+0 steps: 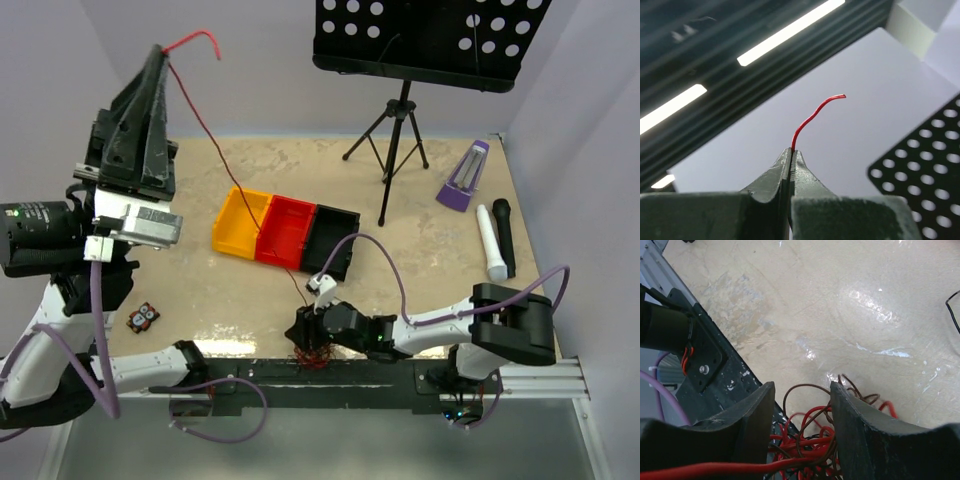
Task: Untangle the cables
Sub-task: Untie the cable.
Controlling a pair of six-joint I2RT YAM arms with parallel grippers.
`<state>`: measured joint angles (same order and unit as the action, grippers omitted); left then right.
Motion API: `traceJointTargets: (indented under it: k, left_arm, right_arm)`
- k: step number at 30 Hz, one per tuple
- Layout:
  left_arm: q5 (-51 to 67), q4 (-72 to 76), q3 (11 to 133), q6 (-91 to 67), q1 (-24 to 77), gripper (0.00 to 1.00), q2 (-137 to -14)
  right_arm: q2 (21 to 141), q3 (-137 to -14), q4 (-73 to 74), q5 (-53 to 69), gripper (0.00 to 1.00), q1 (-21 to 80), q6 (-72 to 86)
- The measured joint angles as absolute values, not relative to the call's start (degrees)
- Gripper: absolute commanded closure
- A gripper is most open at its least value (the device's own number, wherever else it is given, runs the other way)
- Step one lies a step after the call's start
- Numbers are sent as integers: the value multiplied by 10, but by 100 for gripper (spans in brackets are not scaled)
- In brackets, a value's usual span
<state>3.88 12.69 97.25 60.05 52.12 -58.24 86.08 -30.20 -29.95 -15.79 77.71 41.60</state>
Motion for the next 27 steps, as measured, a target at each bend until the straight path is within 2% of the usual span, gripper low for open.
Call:
traceJointTargets:
  k: [6,11,13,18,20,22,24,27]
  left_arm:
    - [13,262,970,746,521,100,-600]
    - [3,300,1017,821,521,100,-626]
    - [-11,293,1021,825,521,100,-624]
    - [-37,169,947,773,521,100,-542]
    - [-35,90,887,733,521,100,-483]
    - [-28,6,833,695,521,100,-436]
    - [-14,-72,782,664,521,100,-405]
    - [3,-162,724,629,521,100,-393]
  right_arm:
    - [872,-280,-320,-161,41,777,427]
    - [886,-277,-339,-162,39,777,431]
    - [886,-281,-336,-167,41,777,430]
    - [862,-302,-278,-180,48,777,423]
    - [825,-309,-250,-190,48,777,416]
    - [784,-323,-229,-201,43,777,409]
    - [750,-342,-214,-209,44,777,402]
    - [722,-364,-201,-221,60,777,392]
